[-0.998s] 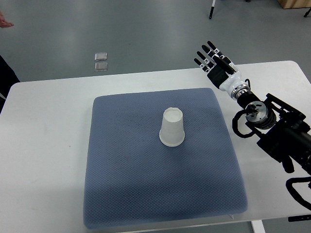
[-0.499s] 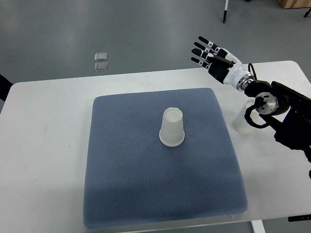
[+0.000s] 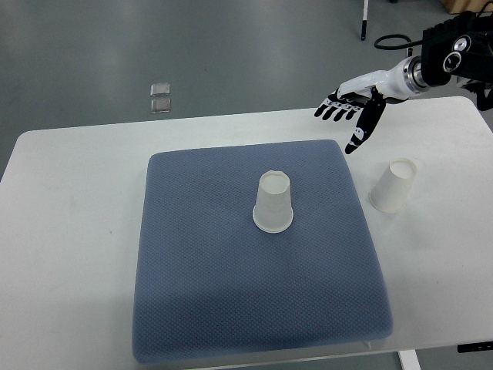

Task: Stack paper cups
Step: 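Move the right hand over the standing white paper cup beside the cushion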

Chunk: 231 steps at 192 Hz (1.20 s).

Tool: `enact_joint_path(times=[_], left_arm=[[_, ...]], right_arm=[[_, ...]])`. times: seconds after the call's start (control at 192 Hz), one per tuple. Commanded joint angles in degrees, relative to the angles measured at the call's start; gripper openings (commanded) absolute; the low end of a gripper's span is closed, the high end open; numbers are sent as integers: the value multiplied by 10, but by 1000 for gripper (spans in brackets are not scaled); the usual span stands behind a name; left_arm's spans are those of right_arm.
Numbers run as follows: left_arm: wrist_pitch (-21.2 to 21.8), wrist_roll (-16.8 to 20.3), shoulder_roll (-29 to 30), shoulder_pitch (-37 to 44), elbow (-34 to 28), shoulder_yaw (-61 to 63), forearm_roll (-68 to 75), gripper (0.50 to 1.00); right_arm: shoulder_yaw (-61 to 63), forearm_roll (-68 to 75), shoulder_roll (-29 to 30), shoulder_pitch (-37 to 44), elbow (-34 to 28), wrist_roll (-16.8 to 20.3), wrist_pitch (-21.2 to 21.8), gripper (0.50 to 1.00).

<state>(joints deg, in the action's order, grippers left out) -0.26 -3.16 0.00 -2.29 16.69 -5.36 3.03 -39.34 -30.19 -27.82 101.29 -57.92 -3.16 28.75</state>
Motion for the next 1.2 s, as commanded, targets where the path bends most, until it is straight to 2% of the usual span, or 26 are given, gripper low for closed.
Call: enact_joint_path(times=[0.0, 0.036, 0.25, 0.395, 0.572, 0.78, 0.957, 1.196], left_arm=[[0, 0, 0, 0, 0, 0, 0, 1000], [0, 0, 0, 0, 0, 0, 0, 1000], [0, 0, 0, 1, 0, 0, 0, 1000], [0, 0, 0, 0, -1, 0, 0, 1000], [0, -1, 0, 0, 2, 0, 0, 1000], [0, -1, 0, 0, 11, 1, 0, 1000], [0, -1, 0, 0, 11, 1, 0, 1000], [0, -1, 0, 0, 12, 1, 0, 1000]], right_arm=[[-70, -22, 1, 80, -47, 13, 41, 926], [-86, -36, 1, 104, -64, 16, 62, 926], [-101, -72, -12, 163, -101, 16, 63, 934], [-101, -72, -52, 201, -143, 16, 63, 934], [-101, -70, -146, 254, -199, 17, 63, 934], [-101, -72, -168, 236, -196, 24, 63, 934], [-98, -77, -161, 173, -182, 25, 63, 934], [-91, -69, -127, 69, -127, 37, -55, 934]])
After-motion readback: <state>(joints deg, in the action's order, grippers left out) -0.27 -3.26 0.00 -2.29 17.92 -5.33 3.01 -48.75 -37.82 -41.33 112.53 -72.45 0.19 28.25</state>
